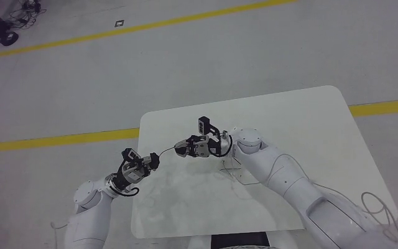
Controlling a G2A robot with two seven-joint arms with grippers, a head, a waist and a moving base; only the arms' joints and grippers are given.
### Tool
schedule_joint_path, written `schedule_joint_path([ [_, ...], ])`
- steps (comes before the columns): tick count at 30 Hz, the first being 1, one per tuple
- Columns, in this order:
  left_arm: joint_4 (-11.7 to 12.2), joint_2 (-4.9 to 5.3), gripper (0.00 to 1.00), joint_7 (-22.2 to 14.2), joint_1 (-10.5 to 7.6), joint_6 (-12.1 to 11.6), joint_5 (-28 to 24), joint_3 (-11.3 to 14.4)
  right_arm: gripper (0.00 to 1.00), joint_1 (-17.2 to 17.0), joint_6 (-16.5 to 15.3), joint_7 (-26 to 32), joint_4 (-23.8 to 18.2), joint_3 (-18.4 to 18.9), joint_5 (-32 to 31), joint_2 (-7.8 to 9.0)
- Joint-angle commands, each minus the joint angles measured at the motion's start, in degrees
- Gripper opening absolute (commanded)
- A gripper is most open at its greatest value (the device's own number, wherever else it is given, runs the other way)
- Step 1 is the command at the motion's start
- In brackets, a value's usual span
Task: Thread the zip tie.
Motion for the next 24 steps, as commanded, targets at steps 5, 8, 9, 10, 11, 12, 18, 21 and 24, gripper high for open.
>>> schedule_joint_path([
  [5, -1.4, -0.22, 1.0, 2.9, 0.27, -1.8, -2.8, 0.6, 0.0, -1.9, 0.3, -1.9, -1.8, 1.1, 0.0, 0.62],
  [8, -1.7, -0.22, 1.0, 3.3, 0.42, -1.9, -2.8, 1.3, 0.0, -2.7, 0.7, -2.4, -3.2, 1.3, -0.4, 0.89],
  [9, -1.6, -0.22, 1.0, 3.5, 0.41, -1.8, -2.7, 1.5, 0.0, -3.0, 0.9, -2.6, -3.7, 1.4, -0.5, 0.95],
  [10, -1.6, -0.22, 1.0, 3.7, 0.34, -1.8, -2.7, 1.8, 0.0, -3.2, 1.0, -2.8, -4.2, 1.4, -0.5, 1.0],
  [11, -1.6, -0.23, 1.0, 3.9, 0.26, -1.9, -2.6, 2.1, 0.0, -3.4, 1.2, -3.1, -4.9, 1.4, -0.5, 1.05],
  [12, -1.6, -0.24, 1.0, 4.1, 0.23, -1.9, -2.7, 2.3, 0.0, -3.7, 1.3, -3.3, -5.4, 1.4, -0.3, 1.06],
  [18, -1.9, -0.28, 1.0, 5.7, 0.09, -4.2, -2.1, 2.5, 0.0, -4.3, 1.9, -3.2, -6.2, 1.2, -0.1, 1.14],
  [21, -2.0, -0.32, 1.0, 6.2, 0.09, -3.8, -2.2, 2.8, 0.0, -4.3, 1.9, -3.2, -6.2, 1.2, -0.1, 1.14],
  [24, -2.7, -0.3, 1.0, 6.7, 0.1, -2.6, -2.1, 3.6, 0.0, -5.2, 2.2, -5.0, -7.4, 1.2, 0.2, 1.16],
])
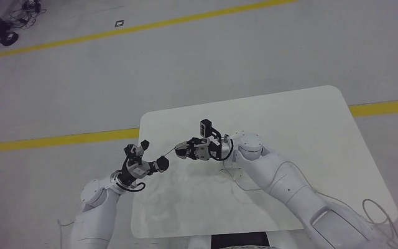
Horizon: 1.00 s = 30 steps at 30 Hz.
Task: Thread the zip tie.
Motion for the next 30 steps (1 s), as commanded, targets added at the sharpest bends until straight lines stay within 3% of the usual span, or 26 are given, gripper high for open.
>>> schedule_joint_path([
  [1, -0.2, 0.04, 1.0, -0.1, 0.11, 0.6, -0.2, 0.3, 0.0, -0.5, 0.3, -1.3, -0.9, 0.1, 0.3, 0.03],
  [8, -0.5, 0.25, 1.0, -0.8, 0.34, 1.3, -0.5, 0.8, 0.0, -0.9, 1.0, -3.5, -1.6, -0.6, 0.2, -0.1],
  [9, -0.4, 0.28, 0.76, -0.9, 0.34, 1.3, -0.5, 0.8, 0.0, -0.9, 1.1, -3.6, -1.5, -0.8, 0.0, -0.1],
  [10, -0.4, 0.32, 0.61, -0.9, 0.33, 1.1, -0.3, 0.8, 0.0, -0.9, 1.1, -3.6, -1.4, -0.9, -0.1, -0.11],
  [12, -0.3, 0.39, 0.44, -1.0, 0.34, 0.9, -0.2, 0.8, 0.0, -0.8, 1.4, -3.6, -1.1, -1.1, -0.5, -0.09],
  [15, -0.1, 0.49, 0.33, -1.1, 0.31, 0.7, -0.1, 0.9, 0.0, -0.6, 1.5, -4.1, -0.9, -1.4, -1.0, -0.07],
  [17, 0.0, 0.57, 0.34, -1.1, 0.35, 0.1, 0.7, 1.0, 0.0, -0.6, 1.5, -4.3, -0.9, -1.5, -1.3, -0.07],
  [25, 0.3, 0.74, 0.14, -0.9, 0.38, 0.0, 1.1, 1.8, 0.0, -0.2, 1.5, -4.2, -1.3, -2.5, -3.0, -0.02],
  [30, 0.3, 0.88, 0.16, -0.5, 0.31, -0.1, 1.2, 2.0, 0.0, -0.4, 1.2, -3.9, -1.6, -2.3, -3.5, 0.21],
])
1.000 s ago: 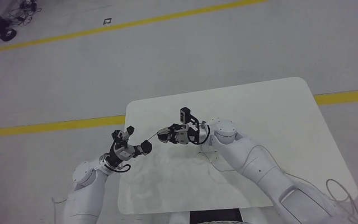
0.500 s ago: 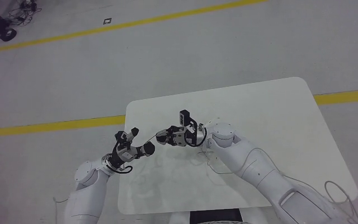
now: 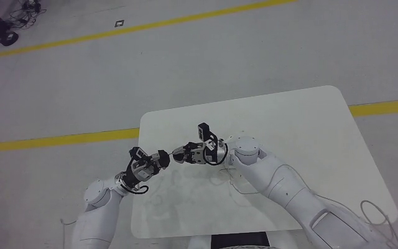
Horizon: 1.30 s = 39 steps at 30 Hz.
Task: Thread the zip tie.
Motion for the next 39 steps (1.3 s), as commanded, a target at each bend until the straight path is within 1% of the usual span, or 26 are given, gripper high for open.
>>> schedule_joint_path([
  [1, 0.0, 0.04, 0.16, 0.1, 0.0, 0.0, 0.1, 0.1, 0.0, 0.0, -0.1, 0.1, -0.2, 0.0, -0.3, 0.09],
  [5, 0.1, 0.13, 0.2, 0.6, 0.07, -0.1, 0.3, 0.3, 0.0, -0.3, -0.4, 0.5, -0.9, 0.1, -0.7, 0.31],
  [6, 0.1, 0.16, 0.23, 0.7, 0.11, -0.2, 0.3, 0.4, 0.0, -0.4, -0.5, 0.9, -1.1, 0.1, -0.9, 0.37],
  [8, 0.0, 0.2, 0.23, 1.0, 0.2, -0.2, 0.4, 0.5, 0.0, -0.4, -0.6, 1.4, -1.3, -0.1, -1.2, 0.46],
  [10, -0.2, 0.24, 0.2, 1.3, 0.3, -0.3, 0.5, 0.5, 0.0, -0.4, -0.5, 1.7, -1.5, -0.3, -1.7, 0.53],
  [15, -0.5, 0.36, 0.19, 1.6, 0.5, -0.3, 0.4, 0.7, 0.0, -0.4, -0.6, 2.2, -1.8, -0.7, -2.1, 0.61],
  [23, -1.3, 0.54, 0.17, 1.2, 0.92, -0.2, 0.3, 1.2, 0.0, -0.8, -0.6, -0.4, -1.6, -0.1, -0.7, 0.6],
  [36, -1.6, 0.86, 0.13, 1.3, 1.25, -0.3, 0.0, 1.5, 0.0, -0.5, -0.2, 0.9, -2.0, -1.1, -1.7, 0.72],
  [39, -1.6, 0.93, 0.1, 1.3, 1.37, -0.4, 0.0, 1.5, 0.0, -0.4, -0.1, 0.9, -2.1, -1.3, -1.9, 0.77],
])
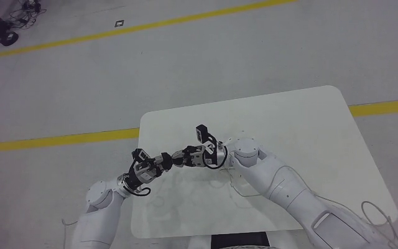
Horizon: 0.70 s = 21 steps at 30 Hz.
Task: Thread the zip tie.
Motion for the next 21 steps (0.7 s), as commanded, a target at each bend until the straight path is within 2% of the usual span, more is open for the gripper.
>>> schedule_joint_path([
  [1, 0.0, 0.04, 0.09, 0.0, 0.09, -0.1, 0.0, 0.0, 0.0, 0.0, 0.1, 0.0, 0.0, -0.1, -0.1, 0.03],
  [6, -0.2, 0.14, 0.06, 0.1, 0.39, -0.1, -0.2, 0.2, 0.0, 0.0, 0.3, 0.0, -0.2, -0.3, -0.3, 0.1],
  [10, -0.4, 0.22, 0.0, 0.1, 0.48, -0.2, -0.3, 0.3, 0.0, 0.0, 0.3, -0.1, -0.3, -0.3, -0.4, 0.15],
  [16, -0.4, 0.34, 0.0, 0.5, 0.56, -0.6, -0.1, 0.4, 0.0, -0.1, 0.1, 0.0, -0.4, -0.3, -0.4, 0.3],
  [17, -0.4, 0.36, 0.0, 0.5, 0.57, -0.7, 0.0, 0.4, 0.11, -0.1, 0.1, 0.1, -0.4, -0.3, -0.5, 0.33],
  [18, -0.4, 0.38, 0.0, 0.6, 0.58, -0.8, 0.0, 0.5, 0.62, -0.1, 0.2, 0.0, -0.4, -0.2, -0.6, 0.37],
  [19, -0.4, 0.4, 0.0, 0.6, 0.58, -0.9, 0.0, 0.5, 1.0, -0.2, 0.2, 0.0, -0.4, -0.2, -0.5, 0.4],
  [21, -0.3, 0.44, 0.0, 0.6, 0.59, -1.1, -0.1, 0.5, 1.0, -0.4, 0.3, -0.3, -0.4, 0.1, -0.7, 0.58],
])
